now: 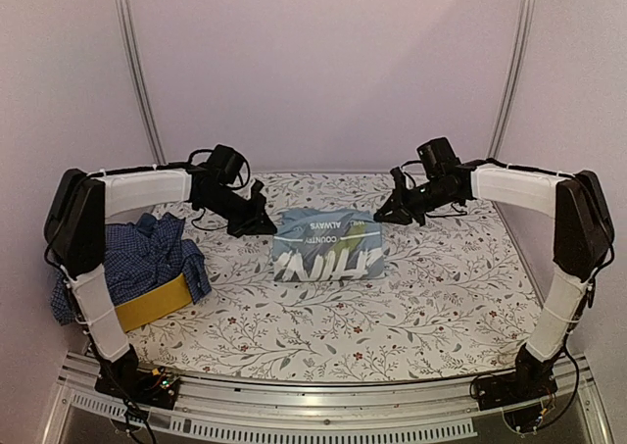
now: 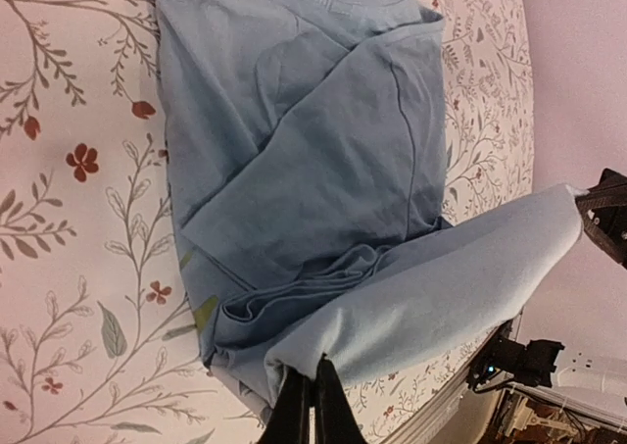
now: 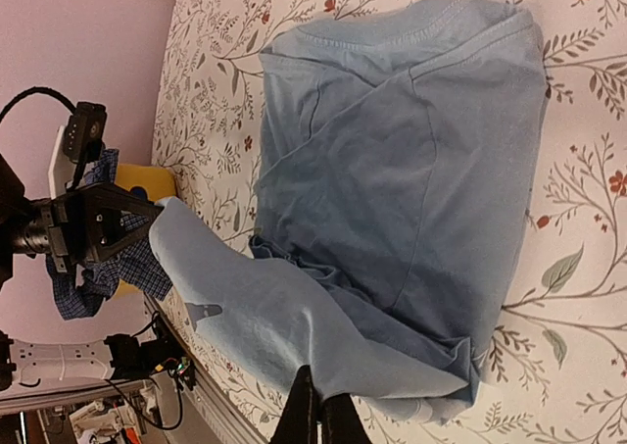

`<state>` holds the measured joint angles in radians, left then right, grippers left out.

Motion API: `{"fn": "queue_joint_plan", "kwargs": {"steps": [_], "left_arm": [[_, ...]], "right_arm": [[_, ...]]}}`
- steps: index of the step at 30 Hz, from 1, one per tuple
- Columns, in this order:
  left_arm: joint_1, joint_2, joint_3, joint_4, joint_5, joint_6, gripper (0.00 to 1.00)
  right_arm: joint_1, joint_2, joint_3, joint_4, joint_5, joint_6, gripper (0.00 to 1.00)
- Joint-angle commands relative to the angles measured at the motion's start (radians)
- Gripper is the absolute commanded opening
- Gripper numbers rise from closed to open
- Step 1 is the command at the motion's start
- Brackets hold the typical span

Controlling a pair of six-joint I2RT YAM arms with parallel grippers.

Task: Fold and stack the mixed laundry pile
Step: Fold the 2/3-rectangle-folded T-shirt at the center of the board.

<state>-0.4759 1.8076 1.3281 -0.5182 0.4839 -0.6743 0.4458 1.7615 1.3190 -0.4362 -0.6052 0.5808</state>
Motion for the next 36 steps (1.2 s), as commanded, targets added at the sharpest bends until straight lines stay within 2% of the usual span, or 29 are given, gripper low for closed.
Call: {"fn": "queue_joint_plan", "kwargs": {"steps": [1,7,12,18,24,28,36], "left_arm": [[0.026,0.169,0.126,0.002,-0.007,0.075,0.0],[0.028,0.389,0.244,0.054,-0.018,0.123,0.0],[0.009,0.399,0.16,0.071,-0.011,0.136,0.0],[-0.032,0.196,-0.194,0.199,0.035,0.09,0.0],[-0.062,-0.054,-0.392,0.209,0.062,0.046,0.0],[-0.054,-0.138,-0.398,0.163,0.059,0.05,0.0],[-0.002,-0.117,-0.249,0.058,0.048,0.126,0.0]], "right_arm": [[-0.039,0.19,0.129,0.025,-0.004,-0.077,0.0],[-0.043,0.435,0.226,0.091,-0.041,-0.078,0.0],[-0.035,0.482,0.134,0.138,-0.071,-0.063,0.0],[0.024,0.295,-0.179,0.23,-0.11,-0.039,0.0],[0.101,0.018,-0.398,0.251,-0.118,0.052,0.0],[0.103,-0.102,-0.39,0.189,-0.076,0.06,0.0],[0.073,-0.07,-0.279,0.137,-0.051,0.015,0.0]]}}
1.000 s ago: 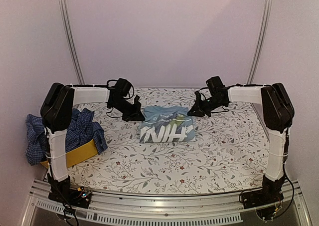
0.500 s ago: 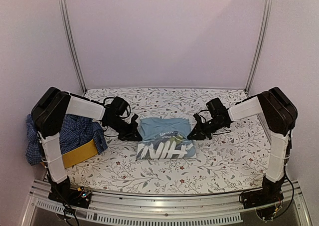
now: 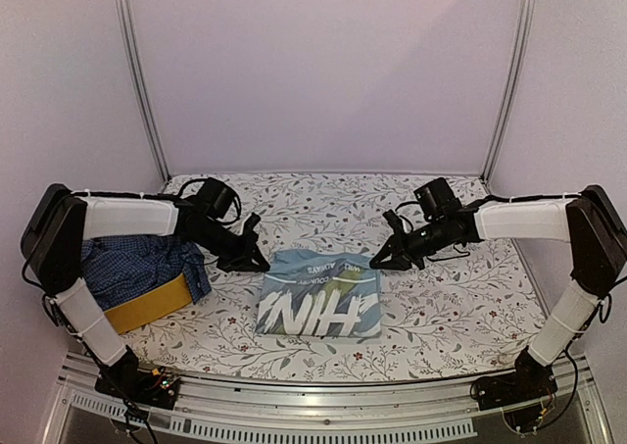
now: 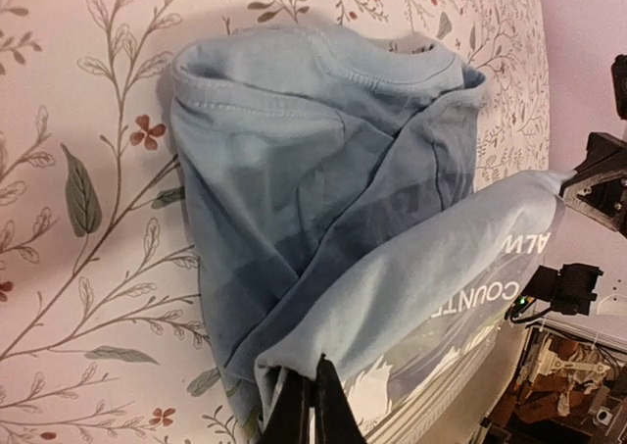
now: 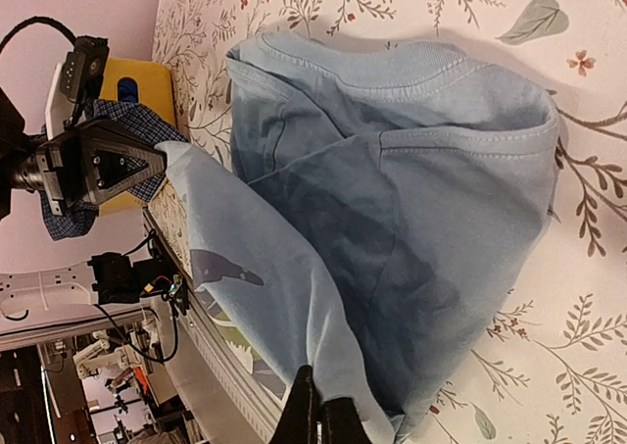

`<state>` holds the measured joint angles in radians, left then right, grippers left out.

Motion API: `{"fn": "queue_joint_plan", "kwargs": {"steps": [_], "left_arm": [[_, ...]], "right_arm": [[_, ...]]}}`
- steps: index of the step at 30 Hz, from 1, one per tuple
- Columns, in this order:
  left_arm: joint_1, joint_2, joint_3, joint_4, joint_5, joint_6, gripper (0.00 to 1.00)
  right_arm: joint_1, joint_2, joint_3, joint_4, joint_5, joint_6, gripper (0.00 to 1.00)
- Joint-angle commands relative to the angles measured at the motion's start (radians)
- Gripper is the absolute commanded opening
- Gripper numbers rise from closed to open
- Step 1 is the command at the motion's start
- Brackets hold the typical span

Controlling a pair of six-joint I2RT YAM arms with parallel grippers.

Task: Fold and stack the mixed laundry pile
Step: Fold the 2/3-rectangle-folded T-shirt at the center of the board.

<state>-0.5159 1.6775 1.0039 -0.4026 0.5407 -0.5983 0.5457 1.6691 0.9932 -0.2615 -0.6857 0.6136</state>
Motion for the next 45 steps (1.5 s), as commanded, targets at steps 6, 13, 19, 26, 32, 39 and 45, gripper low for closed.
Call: {"fn": "queue_joint_plan", "kwargs": {"steps": [6,13,19,26,32,39,45], "left_arm": [[0.076,0.086,0.173,-0.068,0.014,0.085,0.0],[0.095,0.201,0.273,-0.053,0.024,0.103,0.0],[0.119,0.314,0.372,-0.036,0.036,0.112,0.0],[0.132,0.432,0.441,-0.024,0.044,0.106,0.0],[0.162,0.458,0.479,-0.017,0.015,0.085,0.04],[0.254,0.278,0.37,0.082,0.02,0.049,0.46],[0.209,0.16,0.266,0.163,0.146,0.153,0.54]], "right_arm": [[-0.065,0.073,0.116,-0.054,0.031,-0.037,0.0],[-0.102,0.179,0.193,-0.054,0.033,-0.068,0.0],[-0.124,0.283,0.257,-0.044,0.038,-0.088,0.0],[-0.155,0.401,0.341,-0.039,0.04,-0.11,0.0],[-0.175,0.45,0.395,-0.039,0.024,-0.112,0.03],[-0.233,0.285,0.401,-0.045,-0.006,-0.114,0.52],[-0.208,0.155,0.287,0.012,-0.119,-0.143,0.68]]}}
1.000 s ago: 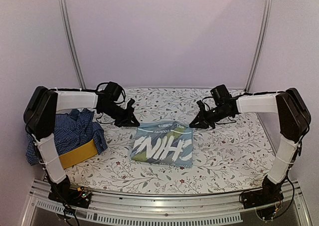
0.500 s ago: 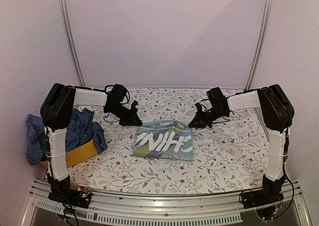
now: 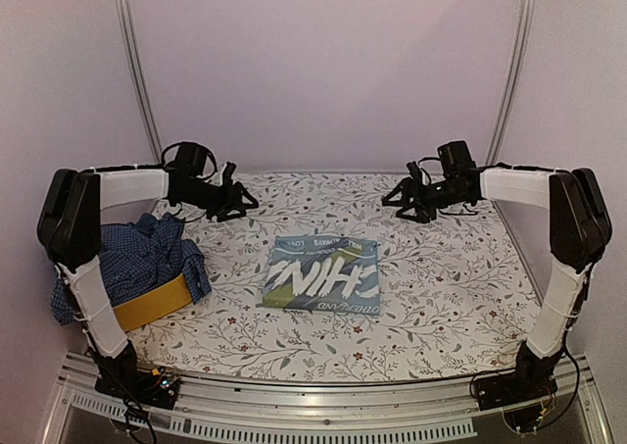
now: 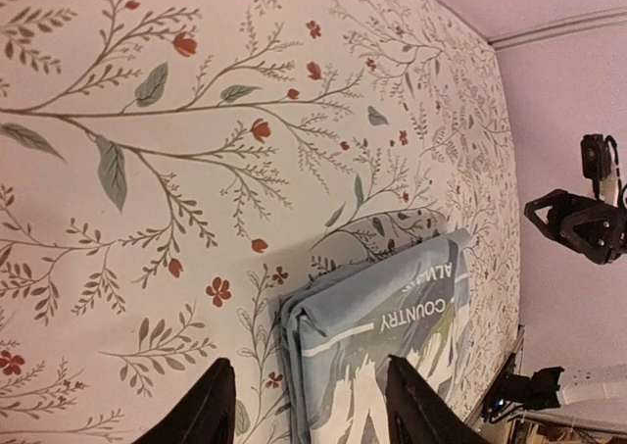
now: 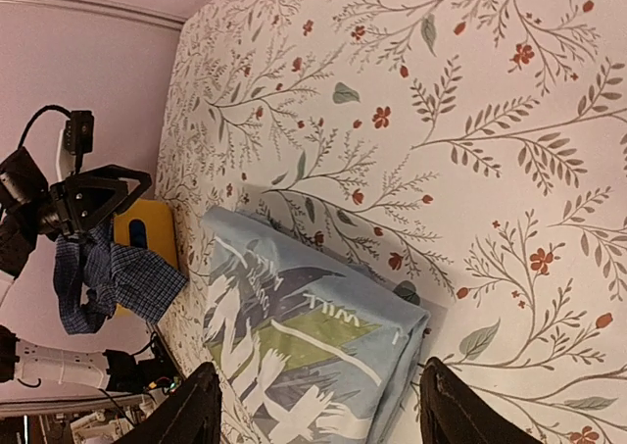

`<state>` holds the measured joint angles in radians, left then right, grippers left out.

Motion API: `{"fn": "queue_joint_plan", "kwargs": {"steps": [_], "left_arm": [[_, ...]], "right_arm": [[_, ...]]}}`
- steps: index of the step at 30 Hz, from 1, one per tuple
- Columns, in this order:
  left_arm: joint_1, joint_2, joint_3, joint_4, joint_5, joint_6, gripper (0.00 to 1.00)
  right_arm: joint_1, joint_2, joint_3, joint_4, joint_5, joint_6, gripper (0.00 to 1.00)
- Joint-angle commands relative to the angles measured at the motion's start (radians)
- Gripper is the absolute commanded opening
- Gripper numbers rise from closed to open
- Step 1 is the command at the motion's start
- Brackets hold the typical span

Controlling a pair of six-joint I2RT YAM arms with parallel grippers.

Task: Fold and stack the mixed laundry pile
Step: Fold the 2/3-rectangle-folded T-shirt at the center of the board, then smooth out the square-folded T-shirt at the center of the board.

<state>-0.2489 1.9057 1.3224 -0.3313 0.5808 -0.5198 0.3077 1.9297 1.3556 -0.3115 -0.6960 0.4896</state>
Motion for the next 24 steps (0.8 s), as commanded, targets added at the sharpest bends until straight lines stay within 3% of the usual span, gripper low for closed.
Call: {"fn": "queue_joint_plan", "kwargs": {"steps": [1,6,10,18,24], "left_arm": [[-0.079,-0.069,-0.064,0.104,0.131,0.091,0.57],[-0.206,0.0,-0.09,0.247,0.248,0.073,0.6],[-0.264,0.129,-0.016,0.312,0.279,0.028,0.6],[-0.184,0.375,0.105,0.468,0.272,-0.125,0.6],[-0.091,0.406,0.116,0.483,0.271,-0.169,0.6]], "right_arm": [[0.051,-0.118,-0.096,0.104,-0.136,-0.002,0.69],[0.183,-0.052,-0.121,0.28,-0.235,0.096,0.69],[0.217,0.082,-0.088,0.43,-0.273,0.203,0.69],[0.149,0.355,0.05,0.483,-0.255,0.24,0.67],[0.077,0.431,0.12,0.468,-0.267,0.262,0.66]]}}
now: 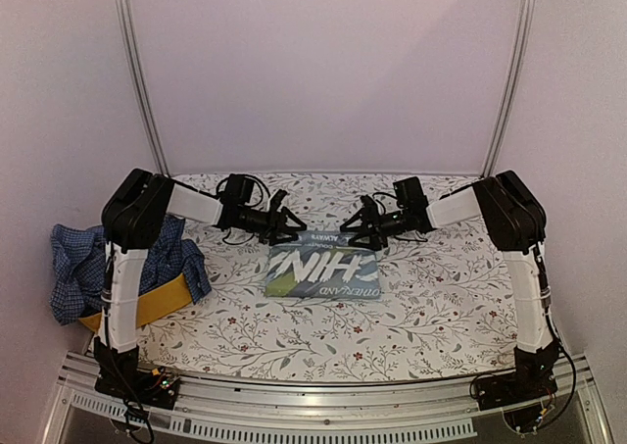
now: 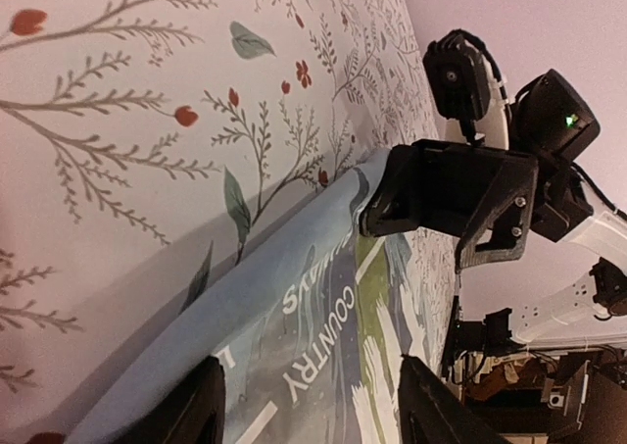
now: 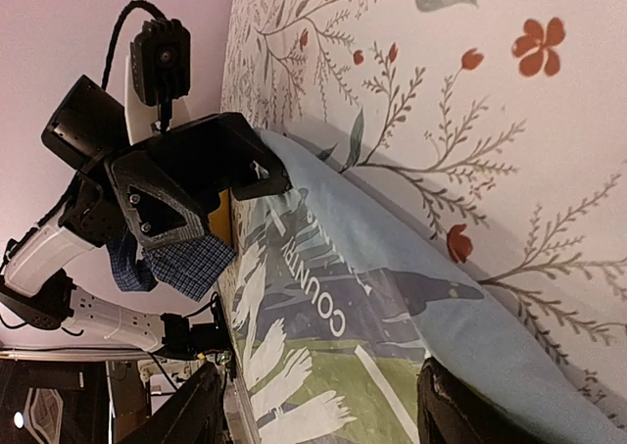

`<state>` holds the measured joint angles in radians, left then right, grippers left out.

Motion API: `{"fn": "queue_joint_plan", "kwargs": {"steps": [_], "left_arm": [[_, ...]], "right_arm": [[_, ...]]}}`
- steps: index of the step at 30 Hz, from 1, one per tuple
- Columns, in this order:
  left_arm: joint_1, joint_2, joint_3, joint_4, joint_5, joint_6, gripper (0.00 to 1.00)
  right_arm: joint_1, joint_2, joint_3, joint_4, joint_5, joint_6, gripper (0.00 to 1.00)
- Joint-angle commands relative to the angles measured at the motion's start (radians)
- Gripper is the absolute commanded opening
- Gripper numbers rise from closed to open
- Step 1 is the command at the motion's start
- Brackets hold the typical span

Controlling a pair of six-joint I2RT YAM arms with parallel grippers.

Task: Fold and stack the mixed laundry pile
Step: Smooth out the square-folded T-shirt at the center of the board.

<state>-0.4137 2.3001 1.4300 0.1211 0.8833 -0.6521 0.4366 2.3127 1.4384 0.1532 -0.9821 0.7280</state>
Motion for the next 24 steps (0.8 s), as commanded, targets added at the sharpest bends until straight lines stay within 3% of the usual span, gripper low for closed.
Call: {"fn": "queue_joint_plan", "kwargs": {"steps": [1,8,13,20,24], "left_arm": [[0.081,-0.014,0.006,0.017,-0.031,-0.02,0.61],[0.017,-0.295,-0.094,-0.157,0.007,0.122,0.71],[-0.093,-0.4,-0.252,-0.092,0.02,0.066,0.73],[-0.161,-0.316,-0.46,0.193,0.02,-0.116,0.74],[-0.137,-0.234,-0.536,0.232,-0.004,-0.143,0.74]], "right_arm": [[-0.056,0.027,0.045,-0.004,0.007,0.028,0.67],[0.028,-0.244,-0.021,-0.052,-0.034,0.049,0.76],[0.154,-0.299,-0.12,-0.05,-0.051,0.068,0.76],[0.207,-0.178,-0.323,0.247,-0.09,0.23,0.76],[0.175,-0.105,-0.424,0.29,-0.072,0.244,0.75]]}}
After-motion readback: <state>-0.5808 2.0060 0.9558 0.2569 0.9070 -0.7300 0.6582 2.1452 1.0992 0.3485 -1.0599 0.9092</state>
